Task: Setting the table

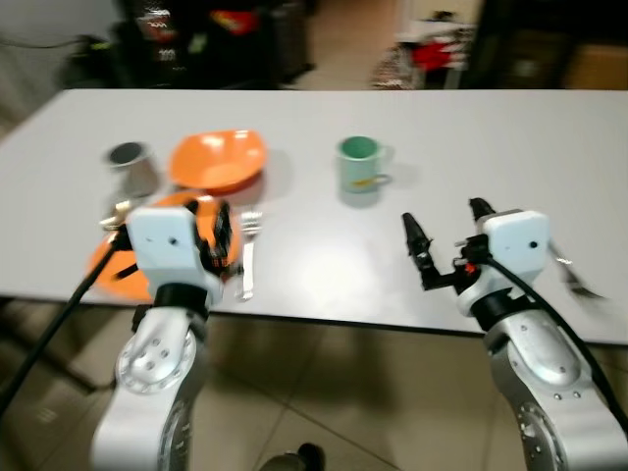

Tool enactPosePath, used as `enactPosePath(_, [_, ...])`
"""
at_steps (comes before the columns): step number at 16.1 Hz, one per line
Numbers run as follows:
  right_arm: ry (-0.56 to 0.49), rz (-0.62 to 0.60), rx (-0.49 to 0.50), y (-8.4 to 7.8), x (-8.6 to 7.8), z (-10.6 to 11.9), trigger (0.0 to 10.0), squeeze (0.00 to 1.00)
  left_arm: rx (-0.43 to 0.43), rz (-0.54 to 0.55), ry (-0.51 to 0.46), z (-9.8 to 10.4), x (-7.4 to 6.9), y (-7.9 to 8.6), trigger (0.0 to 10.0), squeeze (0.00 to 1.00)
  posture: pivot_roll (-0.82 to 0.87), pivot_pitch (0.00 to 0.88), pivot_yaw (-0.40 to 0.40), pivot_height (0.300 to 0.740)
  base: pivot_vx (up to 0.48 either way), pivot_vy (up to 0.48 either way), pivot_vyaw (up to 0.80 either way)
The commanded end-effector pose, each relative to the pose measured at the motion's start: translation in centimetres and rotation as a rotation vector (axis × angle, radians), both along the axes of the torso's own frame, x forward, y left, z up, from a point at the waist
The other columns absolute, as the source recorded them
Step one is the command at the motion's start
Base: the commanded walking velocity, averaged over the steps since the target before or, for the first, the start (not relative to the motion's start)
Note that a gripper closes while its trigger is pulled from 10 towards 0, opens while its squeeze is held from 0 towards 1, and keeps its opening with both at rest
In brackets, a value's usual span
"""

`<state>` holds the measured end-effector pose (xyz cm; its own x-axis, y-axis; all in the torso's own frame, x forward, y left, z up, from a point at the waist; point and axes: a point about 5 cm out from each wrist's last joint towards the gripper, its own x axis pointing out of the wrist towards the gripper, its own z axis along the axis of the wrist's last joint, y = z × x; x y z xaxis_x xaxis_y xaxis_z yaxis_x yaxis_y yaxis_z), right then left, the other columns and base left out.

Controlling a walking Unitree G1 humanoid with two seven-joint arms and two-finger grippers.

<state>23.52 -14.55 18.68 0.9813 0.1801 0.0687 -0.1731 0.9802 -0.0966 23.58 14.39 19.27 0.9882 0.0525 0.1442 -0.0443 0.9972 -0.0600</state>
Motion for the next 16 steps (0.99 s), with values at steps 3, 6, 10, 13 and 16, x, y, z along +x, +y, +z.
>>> enactPosePath(3, [0.005, 0.023, 0.019, 0.5, 0.2, -0.3, 10.0, 1.0, -0.018, -0.029, 0.104, -0.9, 0.0, 0.5, 10.0, 0.04, -0.07, 0.05, 0.089, 0.74, 0.0, 0.0, 0.8])
enactPosePath(6, [0.005, 0.04, 0.006, 0.8, 0.4, -0.3, 10.0, 1.0, 0.055, -0.095, 0.119, -0.9, -0.1, 0.8, 10.0, 0.0, -0.07, 0.049, 0.082, 0.74, 0.0, 0.0, 0.8])
enactPosePath(10, [0.048, 0.08, 0.031, 1.1, 0.6, -0.8, 10.0, 1.0, 0.154, -0.107, 0.091, -0.3, 0.0, 1.9, 10.0, 0.0, -0.06, 0.052, 0.065, 0.74, 0.0, 0.0, 0.8])
enactPosePath(13, [0.073, 0.07, 0.068, 1.1, 0.9, -1.2, 10.0, 1.0, 0.158, -0.078, 0.105, -0.5, 0.0, 2.5, 10.0, 0.0, -0.05, 0.052, 0.059, 0.74, 0.0, 0.227, 0.8])
enactPosePath(16, [0.081, 0.059, 0.085, 1.2, 1.4, -1.3, 10.0, 1.0, 0.165, -0.089, 0.112, -0.6, 0.0, 2.5, 10.0, 0.0, -0.05, 0.05, 0.058, 0.74, 0.0, 0.334, 0.8])
